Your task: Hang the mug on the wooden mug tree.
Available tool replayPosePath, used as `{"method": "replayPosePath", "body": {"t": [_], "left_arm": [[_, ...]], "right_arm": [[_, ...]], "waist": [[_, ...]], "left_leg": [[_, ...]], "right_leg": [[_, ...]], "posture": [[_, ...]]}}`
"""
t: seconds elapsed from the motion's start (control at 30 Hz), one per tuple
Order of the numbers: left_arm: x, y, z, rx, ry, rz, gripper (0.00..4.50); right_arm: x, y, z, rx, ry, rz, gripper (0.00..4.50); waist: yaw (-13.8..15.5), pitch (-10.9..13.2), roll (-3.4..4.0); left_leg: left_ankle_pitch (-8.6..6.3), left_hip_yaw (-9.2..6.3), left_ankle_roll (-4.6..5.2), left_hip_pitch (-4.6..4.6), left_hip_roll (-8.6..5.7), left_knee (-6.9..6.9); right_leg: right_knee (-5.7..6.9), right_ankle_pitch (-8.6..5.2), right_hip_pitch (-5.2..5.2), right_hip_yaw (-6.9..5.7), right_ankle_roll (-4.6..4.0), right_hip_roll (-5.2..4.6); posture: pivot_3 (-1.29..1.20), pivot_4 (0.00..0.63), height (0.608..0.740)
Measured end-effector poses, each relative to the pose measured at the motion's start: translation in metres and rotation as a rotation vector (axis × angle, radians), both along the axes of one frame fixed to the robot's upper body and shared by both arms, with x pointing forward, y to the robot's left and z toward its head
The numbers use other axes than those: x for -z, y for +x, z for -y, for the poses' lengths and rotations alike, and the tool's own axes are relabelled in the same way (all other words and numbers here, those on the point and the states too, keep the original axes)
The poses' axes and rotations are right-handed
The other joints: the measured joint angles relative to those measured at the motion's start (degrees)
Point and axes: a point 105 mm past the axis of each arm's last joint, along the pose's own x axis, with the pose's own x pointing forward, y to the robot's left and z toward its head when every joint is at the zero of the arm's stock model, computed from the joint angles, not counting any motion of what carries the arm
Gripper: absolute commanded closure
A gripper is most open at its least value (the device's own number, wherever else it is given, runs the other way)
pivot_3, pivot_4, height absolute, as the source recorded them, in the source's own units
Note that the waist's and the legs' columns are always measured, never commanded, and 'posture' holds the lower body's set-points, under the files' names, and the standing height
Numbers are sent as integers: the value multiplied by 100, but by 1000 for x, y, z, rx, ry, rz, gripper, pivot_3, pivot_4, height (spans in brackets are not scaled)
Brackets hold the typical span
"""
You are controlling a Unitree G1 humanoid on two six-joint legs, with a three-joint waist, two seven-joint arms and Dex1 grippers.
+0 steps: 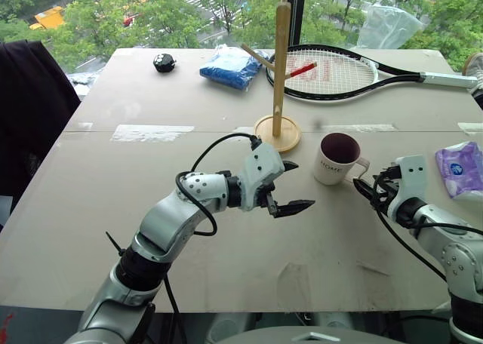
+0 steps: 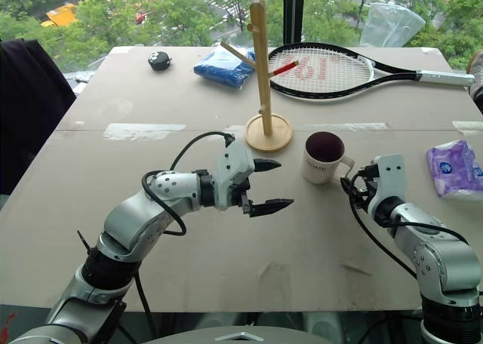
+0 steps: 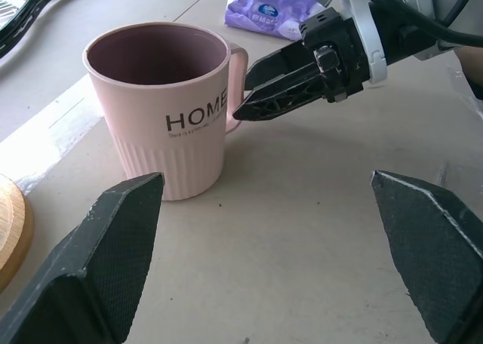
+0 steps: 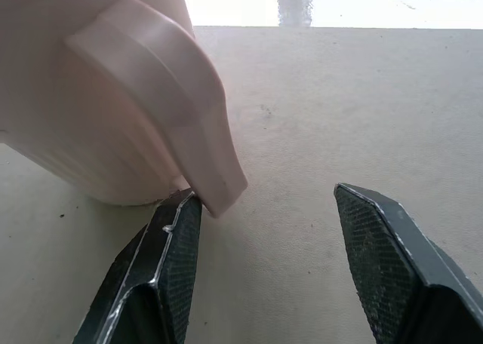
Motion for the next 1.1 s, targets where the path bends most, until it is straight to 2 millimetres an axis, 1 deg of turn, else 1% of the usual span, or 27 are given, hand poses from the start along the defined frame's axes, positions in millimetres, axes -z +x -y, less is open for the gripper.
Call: {"method": "replayPosePath", "body": {"t": [0.13, 0.23, 0.3, 0.37, 0.4, 0.43, 0.47, 0.67, 0.77, 0.83, 0.9, 0.97, 1.0, 1.07, 1.1], "left_arm": [[0, 0, 0, -1, 2, 2, 0], [0, 0, 0, -3, 4, 4, 0], [0, 0, 0, -3, 5, 5, 0], [0, 1, 0, -3, 6, 5, 0], [0, 1, 0, -3, 6, 6, 0], [0, 1, 0, -3, 6, 6, 0], [0, 1, -1, -3, 5, 6, 0], [-3, 3, -3, -20, -5, 18, 0], [-8, 5, -1, -55, -71, 30, 0], [-11, 8, -1, -85, -127, 50, 0], [-14, 13, -2, -138, -196, 83, 0], [-18, 19, -5, -214, -291, 98, 0], [-19, 20, -5, -226, -306, 100, 0], [-26, 25, -10, -324, -408, 128, 0], [-29, 25, -14, -371, -457, 139, 0]], "right_arm": [[2, 4, -5, -4, 7, 9, 1768], [2, 11, -6, 13, 4, 30, 1768], [3, 15, -7, 19, 1, 44, 2275], [5, 18, -7, 24, -4, 53, 2920], [6, 19, -8, 21, -6, 51, 3635], [7, 19, -8, 18, -7, 53, 4068], [7, 20, -9, 15, -10, 55, 4398], [7, 23, -11, -9, -12, 63, 4398], [3, 28, -12, -45, -18, 72, 4398], [-5, 32, -17, -118, -55, 91, 4398], [-21, 44, -20, -237, -150, 140, 4398], [-48, 61, -20, -346, -257, 230, 4398], [-52, 63, -20, -363, -271, 243, 4398], [-77, 83, -25, -487, -369, 314, 4398], [-92, 94, -29, -544, -408, 352, 4398]], "waist": [[-2, 0, 0], [-6, 0, 1], [-6, -1, 1], [-6, -1, 1], [-6, -1, 1], [-6, -1, 1], [-6, -1, 1], [-10, -1, 1], [-10, -1, 2], [-18, -2, 3], [-33, 0, 6], [-24, 0, 4], [-23, 0, 3], [-50, 1, 3], [-68, 2, 1]], "left_leg": [[0, 1, 0, 0, 0, 1], [0, 2, 0, 2, 0, 0], [0, 2, 0, 2, 0, 0], [0, 2, 0, 1, 0, 0], [0, 2, 0, 1, 0, 0], [0, 2, 0, 1, 0, 0], [0, 3, 0, 1, 0, 0], [0, 4, 0, 2, 0, 0], [0, 8, 0, 2, 0, 2], [0, 20, 0, 2, 0, 2], [1, 36, 1, 4, 0, 2], [1, 34, 1, 2, 3, 5], [1, 36, 1, 3, 4, 4], [1, 42, 1, 2, 5, 4], [1, 48, 1, 0, 6, 5]], "right_leg": [[1, 0, 0, 2, 0, 1], [2, 0, -1, 2, -1, 2], [3, 0, -1, 2, -1, 2], [2, 0, -2, 3, -1, 2], [1, 0, -2, 3, -1, 2], [1, 0, -2, 3, -1, 2], [0, 0, -2, 3, -1, 2], [2, 1, -2, 5, -1, 3], [2, 1, -2, 7, -1, 3], [5, 1, -7, 6, -1, 3], [4, 4, -9, 8, 0, 4], [1, 8, -9, 4, 0, 6], [1, 9, -9, 5, -1, 6], [2, 10, -13, 8, -2, 7], [2, 11, -15, 11, -3, 9]], "posture": [[0, 150, 740], [0, 150, 740], [0, 150, 740], [0, 150, 740], [0, 150, 740], [0, 150, 740], [0, 150, 740], [0, 150, 740], [0, 150, 740], [0, 150, 740], [0, 150, 740], [0, 150, 740], [0, 150, 740], [0, 150, 740], [0, 150, 740]]}}
